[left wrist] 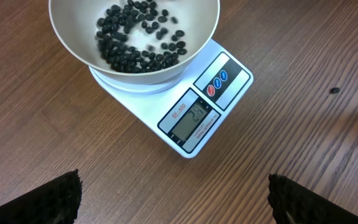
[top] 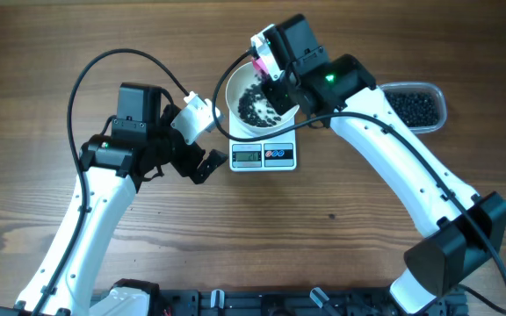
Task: Scoop item into bowl and weigh 150g on scale
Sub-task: 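Tip the scoop over the bowl to pour beans in, then move the empty scoop back right and lower it into the tub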
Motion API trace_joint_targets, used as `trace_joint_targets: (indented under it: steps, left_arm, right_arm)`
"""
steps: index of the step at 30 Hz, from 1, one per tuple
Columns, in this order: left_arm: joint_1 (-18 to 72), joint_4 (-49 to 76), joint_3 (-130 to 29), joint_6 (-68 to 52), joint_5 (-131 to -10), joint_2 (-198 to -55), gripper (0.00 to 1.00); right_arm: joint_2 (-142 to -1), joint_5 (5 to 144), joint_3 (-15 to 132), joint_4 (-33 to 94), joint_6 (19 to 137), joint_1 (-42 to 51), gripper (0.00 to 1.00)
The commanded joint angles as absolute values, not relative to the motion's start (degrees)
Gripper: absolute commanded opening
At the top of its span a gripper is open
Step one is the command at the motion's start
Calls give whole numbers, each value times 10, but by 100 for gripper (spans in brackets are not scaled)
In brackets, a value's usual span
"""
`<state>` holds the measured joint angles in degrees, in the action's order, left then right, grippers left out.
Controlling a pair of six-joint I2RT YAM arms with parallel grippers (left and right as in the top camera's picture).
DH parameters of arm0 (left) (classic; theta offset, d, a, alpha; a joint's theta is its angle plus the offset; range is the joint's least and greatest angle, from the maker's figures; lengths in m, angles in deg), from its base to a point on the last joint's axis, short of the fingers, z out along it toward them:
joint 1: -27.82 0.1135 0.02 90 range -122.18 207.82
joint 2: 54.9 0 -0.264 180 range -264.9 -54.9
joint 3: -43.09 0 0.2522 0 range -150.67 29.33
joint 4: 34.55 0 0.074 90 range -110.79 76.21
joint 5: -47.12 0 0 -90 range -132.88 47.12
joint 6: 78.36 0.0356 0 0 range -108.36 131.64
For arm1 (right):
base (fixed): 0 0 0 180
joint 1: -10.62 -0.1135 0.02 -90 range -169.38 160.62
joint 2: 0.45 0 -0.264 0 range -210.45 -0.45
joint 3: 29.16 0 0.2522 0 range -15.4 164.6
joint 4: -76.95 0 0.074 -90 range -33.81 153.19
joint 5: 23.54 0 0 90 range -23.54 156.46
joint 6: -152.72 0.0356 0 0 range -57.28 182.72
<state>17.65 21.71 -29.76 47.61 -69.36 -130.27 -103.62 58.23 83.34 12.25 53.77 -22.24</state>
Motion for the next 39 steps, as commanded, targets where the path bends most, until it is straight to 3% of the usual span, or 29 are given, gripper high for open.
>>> trace_joint_targets:
  steps: [1,25,29,39]
  left_arm:
    - [174,217,-298,487,-699,-1295,100]
    - [174,217,-298,487,-699,-1295,100]
    - [174,217,-298,487,-699,-1295,100]
    - [174,217,-298,487,-699,-1295,100]
  right_arm:
    - [-1044,568,847,126,507,-224,5]
    - [-1037,610,898,81,548,-198,4]
    - [-1036,679,956,-5,569,-124,4]
    - [-1068,683,1019,-290,598,113,4]
